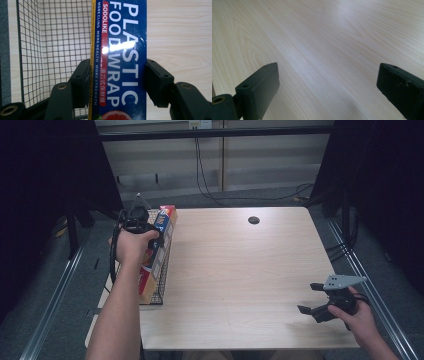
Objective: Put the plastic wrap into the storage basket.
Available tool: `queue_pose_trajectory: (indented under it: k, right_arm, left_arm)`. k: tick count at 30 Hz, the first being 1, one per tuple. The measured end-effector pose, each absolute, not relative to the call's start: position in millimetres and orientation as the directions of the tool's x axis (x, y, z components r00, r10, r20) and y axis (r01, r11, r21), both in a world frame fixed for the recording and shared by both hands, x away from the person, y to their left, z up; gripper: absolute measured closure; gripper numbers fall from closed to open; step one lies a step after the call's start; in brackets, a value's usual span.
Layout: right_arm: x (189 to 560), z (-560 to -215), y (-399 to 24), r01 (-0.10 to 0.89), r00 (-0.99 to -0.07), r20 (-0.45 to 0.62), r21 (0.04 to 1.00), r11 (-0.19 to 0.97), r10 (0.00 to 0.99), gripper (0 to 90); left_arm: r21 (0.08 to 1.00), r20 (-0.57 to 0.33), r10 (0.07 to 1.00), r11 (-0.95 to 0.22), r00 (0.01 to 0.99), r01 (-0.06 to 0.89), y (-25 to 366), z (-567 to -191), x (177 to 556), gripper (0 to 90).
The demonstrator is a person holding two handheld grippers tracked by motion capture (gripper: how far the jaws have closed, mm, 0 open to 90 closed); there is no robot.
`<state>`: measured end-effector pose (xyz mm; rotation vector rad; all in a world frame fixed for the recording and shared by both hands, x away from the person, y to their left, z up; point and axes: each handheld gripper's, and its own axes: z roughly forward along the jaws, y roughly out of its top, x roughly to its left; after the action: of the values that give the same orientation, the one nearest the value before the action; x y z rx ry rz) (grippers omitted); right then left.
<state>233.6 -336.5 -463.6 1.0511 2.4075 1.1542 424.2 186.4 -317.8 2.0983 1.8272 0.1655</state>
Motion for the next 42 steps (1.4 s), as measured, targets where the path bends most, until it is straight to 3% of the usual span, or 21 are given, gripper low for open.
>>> queue_pose_trajectory:
  k: [22, 42]
  right_arm:
    - [233.4, -464.9, -334.5, 0.496, -0.704, 0.063, 0.756, 0.427, 0.707, 4.4]
    - [233.3, -465.4, -334.0, 0.496, -0.705, 0.058, 0.752, 0.433, 0.707, 4.4]
  left_arm:
    - [0.333, -0.133, 0.987, -0.039, 0.087, 0.942, 206.6, -333.2, 427.7, 43.9]
    - [0.330, -0.132, 0.988, -0.038, 0.086, 0.943, 215.6, -343.4, 429.6, 43.8]
